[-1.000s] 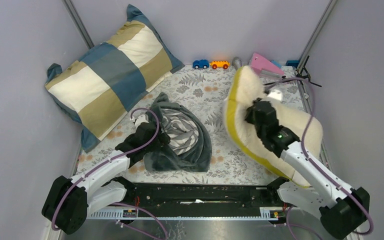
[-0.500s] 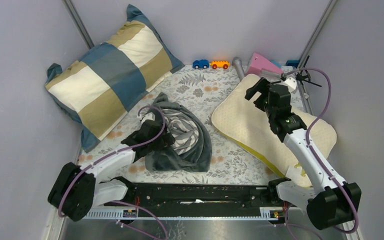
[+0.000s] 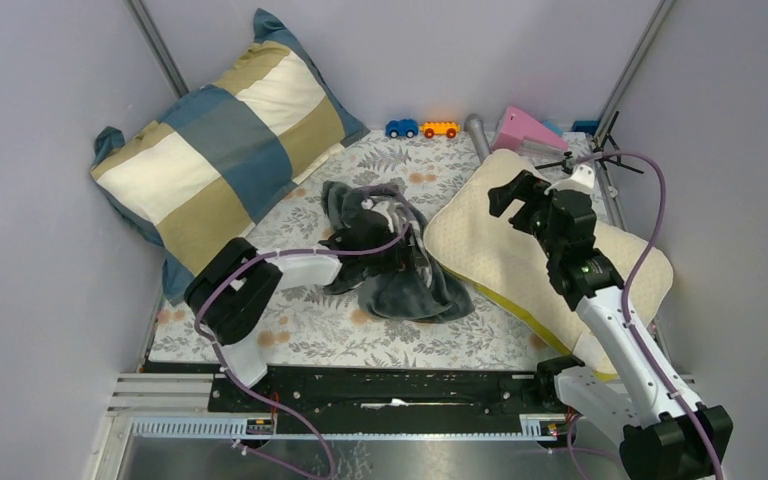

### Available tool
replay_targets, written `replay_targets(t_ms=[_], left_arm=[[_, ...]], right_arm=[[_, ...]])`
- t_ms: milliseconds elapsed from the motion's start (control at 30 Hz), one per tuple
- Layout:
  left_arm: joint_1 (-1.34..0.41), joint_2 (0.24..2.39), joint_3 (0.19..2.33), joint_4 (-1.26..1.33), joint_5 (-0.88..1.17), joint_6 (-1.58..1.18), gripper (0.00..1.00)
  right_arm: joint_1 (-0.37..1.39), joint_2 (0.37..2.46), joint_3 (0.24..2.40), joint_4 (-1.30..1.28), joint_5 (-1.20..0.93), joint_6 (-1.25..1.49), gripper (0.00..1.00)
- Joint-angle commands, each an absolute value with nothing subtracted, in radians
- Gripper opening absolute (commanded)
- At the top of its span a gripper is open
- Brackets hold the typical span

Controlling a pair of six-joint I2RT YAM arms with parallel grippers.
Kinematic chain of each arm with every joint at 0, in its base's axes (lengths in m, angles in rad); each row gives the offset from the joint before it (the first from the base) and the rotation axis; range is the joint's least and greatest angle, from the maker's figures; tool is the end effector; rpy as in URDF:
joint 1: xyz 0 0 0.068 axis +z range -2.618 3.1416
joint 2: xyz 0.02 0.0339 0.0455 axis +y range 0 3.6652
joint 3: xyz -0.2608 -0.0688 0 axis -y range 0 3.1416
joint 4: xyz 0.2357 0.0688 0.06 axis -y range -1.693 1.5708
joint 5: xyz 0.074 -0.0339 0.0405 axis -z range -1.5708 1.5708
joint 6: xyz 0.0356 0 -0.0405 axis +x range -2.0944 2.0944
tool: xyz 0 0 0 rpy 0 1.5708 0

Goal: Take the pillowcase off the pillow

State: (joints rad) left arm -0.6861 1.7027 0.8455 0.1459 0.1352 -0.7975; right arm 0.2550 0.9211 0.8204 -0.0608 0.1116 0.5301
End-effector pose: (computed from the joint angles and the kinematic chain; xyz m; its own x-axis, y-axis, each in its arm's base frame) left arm 0.2575 -0.2170 0.1618 -0.8586 -0.2135 -0.4662 0.1322 0.7863 -0.6035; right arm 0.2049 0.0493 0.3396 -0.2072 0.4653 -0.8606 -0.0458 0.8741 0.4836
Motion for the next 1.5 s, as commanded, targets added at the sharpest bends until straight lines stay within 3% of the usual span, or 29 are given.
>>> replay_targets(t_ms=[0, 100, 300, 467, 567, 700, 867, 1100, 1233, 1467], left_arm=[[-0.776, 1.738, 0.954, 0.247, 0.303, -0.787, 0.9], [-0.775, 1.656, 0.947, 0.204, 0.232, -0.753, 0.92], [-0.764, 1.42, 0.941, -0.099, -0.112, -0.638, 0.96], [-0.761, 1.15, 0.869, -0.197, -0.394, -0.6, 0.99], [-0.76, 1.004, 0.748, -0.104, -0.586, -0.558, 0.99], [-0.759, 0.885, 0.477, 0.263, -0.806, -0.396, 0.99], [-0.759, 0.924, 0.311, 0.582, -0.878, -0.112, 0.99], [-0.734, 0.993, 0.279, 0.736, -0.886, -0.015, 0.99], [-0.643, 1.009, 0.269, 0.717, -0.83, -0.101, 0.99], [-0.499, 1.051, 0.259, 0.772, -0.742, -0.117, 0.99]], right_arm=[[0.252, 0.897, 0.798, -0.011, 0.06, 0.468, 0.99], [0.252, 0.862, 0.753, 0.045, 0.022, 0.418, 1.0], [0.252, 0.751, 0.535, 0.273, -0.069, 0.34, 1.0], [0.252, 0.765, 0.497, 0.284, -0.023, 0.309, 0.99], [0.252, 0.789, 0.487, 0.304, 0.006, 0.296, 1.0], [0.252, 0.793, 0.423, 0.39, 0.086, 0.253, 1.0], [0.252, 0.753, 0.313, 0.534, 0.221, 0.152, 1.0], [0.252, 0.798, 0.219, 0.678, 0.267, -0.084, 1.0], [0.25, 0.849, 0.179, 0.744, 0.321, -0.128, 1.0], [0.219, 1.14, 0.116, 1.007, 0.382, -0.109, 1.0]])
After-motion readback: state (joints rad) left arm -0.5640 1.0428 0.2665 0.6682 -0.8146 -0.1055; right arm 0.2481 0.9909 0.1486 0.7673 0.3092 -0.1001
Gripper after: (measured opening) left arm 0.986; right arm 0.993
